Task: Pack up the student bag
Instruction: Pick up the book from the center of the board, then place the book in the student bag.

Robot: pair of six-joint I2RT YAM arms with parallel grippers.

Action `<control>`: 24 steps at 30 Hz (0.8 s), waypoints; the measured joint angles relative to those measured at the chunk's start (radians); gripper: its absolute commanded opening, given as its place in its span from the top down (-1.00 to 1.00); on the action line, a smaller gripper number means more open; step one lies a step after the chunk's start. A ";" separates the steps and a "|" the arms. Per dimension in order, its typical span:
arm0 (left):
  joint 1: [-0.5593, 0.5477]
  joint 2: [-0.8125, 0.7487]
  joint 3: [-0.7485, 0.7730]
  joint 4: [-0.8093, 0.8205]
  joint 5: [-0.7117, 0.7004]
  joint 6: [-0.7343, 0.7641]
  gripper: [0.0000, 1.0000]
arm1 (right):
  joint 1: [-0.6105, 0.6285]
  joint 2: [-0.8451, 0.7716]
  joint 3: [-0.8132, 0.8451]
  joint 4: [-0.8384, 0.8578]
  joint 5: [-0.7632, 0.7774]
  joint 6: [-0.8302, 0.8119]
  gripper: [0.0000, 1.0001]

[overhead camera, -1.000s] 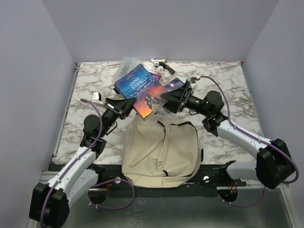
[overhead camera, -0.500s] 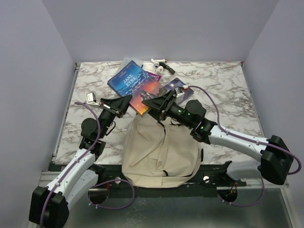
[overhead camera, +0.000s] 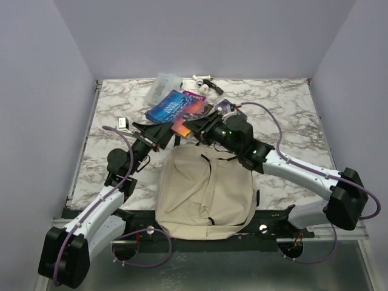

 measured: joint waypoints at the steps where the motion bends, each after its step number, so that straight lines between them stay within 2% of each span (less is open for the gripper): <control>1: -0.002 0.012 -0.003 0.002 0.035 0.005 -0.97 | -0.020 -0.003 0.031 -0.077 0.005 -0.034 0.99; 6: -0.044 0.071 -0.008 -0.036 0.202 0.050 -0.97 | -0.191 -0.038 0.191 -0.560 0.093 -0.329 0.99; 9: -0.183 0.078 0.026 -0.178 0.210 0.157 -0.96 | -0.302 -0.081 0.235 -0.750 0.209 -0.509 0.99; 12: -0.422 0.120 0.177 -0.411 0.099 0.336 -0.95 | -0.351 -0.163 0.240 -0.909 0.380 -0.678 0.99; 15: -0.618 0.211 0.352 -0.561 -0.027 0.483 -0.96 | -0.345 -0.270 0.250 -1.058 0.482 -0.803 0.99; 19: -0.756 0.416 0.586 -0.712 -0.162 0.635 -0.95 | -0.332 -0.388 0.332 -1.158 0.552 -0.903 0.99; 24: -0.858 0.703 0.851 -0.911 -0.272 0.766 -0.86 | -0.331 -0.504 0.424 -1.212 0.615 -0.961 0.99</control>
